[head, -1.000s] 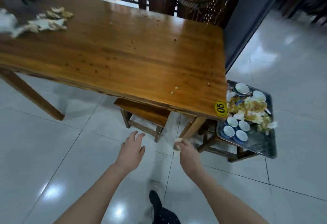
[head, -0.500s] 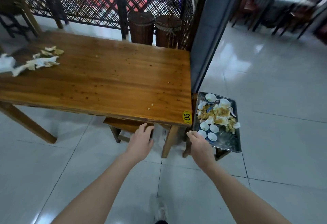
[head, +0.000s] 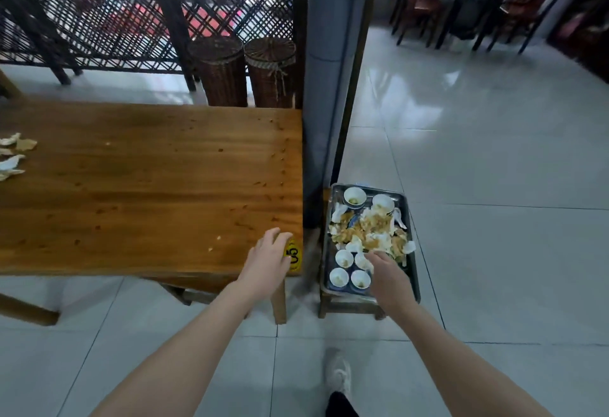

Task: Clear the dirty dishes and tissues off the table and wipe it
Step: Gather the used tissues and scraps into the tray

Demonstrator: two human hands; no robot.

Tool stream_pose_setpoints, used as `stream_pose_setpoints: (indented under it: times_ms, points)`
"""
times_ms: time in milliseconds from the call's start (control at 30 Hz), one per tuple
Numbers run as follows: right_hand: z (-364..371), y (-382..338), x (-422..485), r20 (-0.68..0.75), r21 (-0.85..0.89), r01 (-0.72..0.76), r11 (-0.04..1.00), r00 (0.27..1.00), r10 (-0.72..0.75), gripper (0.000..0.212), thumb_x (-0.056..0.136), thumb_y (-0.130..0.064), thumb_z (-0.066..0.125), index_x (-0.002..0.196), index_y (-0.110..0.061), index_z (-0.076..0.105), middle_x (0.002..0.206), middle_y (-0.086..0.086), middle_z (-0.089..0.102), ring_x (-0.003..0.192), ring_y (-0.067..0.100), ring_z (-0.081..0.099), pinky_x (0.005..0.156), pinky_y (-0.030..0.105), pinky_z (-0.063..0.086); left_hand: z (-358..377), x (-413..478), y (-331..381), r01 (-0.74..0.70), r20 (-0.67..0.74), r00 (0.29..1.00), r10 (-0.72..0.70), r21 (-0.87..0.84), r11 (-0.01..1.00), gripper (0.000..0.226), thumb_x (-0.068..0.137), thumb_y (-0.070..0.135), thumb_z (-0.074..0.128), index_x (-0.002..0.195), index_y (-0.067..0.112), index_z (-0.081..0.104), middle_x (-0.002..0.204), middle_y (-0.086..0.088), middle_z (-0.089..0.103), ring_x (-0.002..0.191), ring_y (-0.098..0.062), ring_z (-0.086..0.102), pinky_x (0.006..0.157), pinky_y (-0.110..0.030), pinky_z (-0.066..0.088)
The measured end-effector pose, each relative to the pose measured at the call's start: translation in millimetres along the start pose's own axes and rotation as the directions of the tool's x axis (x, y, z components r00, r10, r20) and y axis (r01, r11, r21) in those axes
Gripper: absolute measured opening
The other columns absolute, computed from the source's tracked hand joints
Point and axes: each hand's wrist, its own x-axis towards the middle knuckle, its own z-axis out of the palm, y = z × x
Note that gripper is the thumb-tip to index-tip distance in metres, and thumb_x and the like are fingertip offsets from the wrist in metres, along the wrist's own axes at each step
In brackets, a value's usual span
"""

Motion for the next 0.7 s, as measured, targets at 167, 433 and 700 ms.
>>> stream_pose_setpoints:
  times_ms: [167,433,700]
  points:
    - [-26,48,74,-0.001,-0.023,-0.036,0.999,0.999,0.036,0.056,0.077,0.017,0.046,0.124,-0.012,0.056,0.122,0.002,0.057,0.098,0.023,0.058,0.067,0.027,0.046,8,84,46,0.002,0.014,1.000,-0.002,0.034,0.999,0.048,0.101,0.027,0.045,0.146,0.023,0.032,0.154,-0.005,0.023,0.136,-0.027,0.034,0.110,-0.042,0.032]
    - [-53,99,162,0.079,-0.037,-0.004,0.999,0.997,0.007,0.061,0.082,0.012,0.047,0.137,-0.013,0.046,0.138,-0.001,0.046,0.118,0.022,0.051,0.082,0.031,0.046,20,174,94,0.048,0.023,0.999,-0.049,0.048,0.998,0.049,0.100,0.027,0.046,0.147,0.023,0.030,0.154,-0.005,0.023,0.137,-0.027,0.033,0.110,-0.042,0.032]
    - [-46,127,201,0.261,-0.085,0.044,0.995,0.965,-0.020,0.084,0.077,0.016,0.046,0.147,-0.029,0.032,0.159,-0.002,0.013,0.143,0.027,0.022,0.110,0.044,0.034,26,214,102,0.073,0.050,0.996,-0.076,0.068,0.995,0.050,0.100,0.027,0.046,0.147,0.024,0.029,0.155,-0.004,0.021,0.139,-0.025,0.030,0.110,-0.041,0.030]
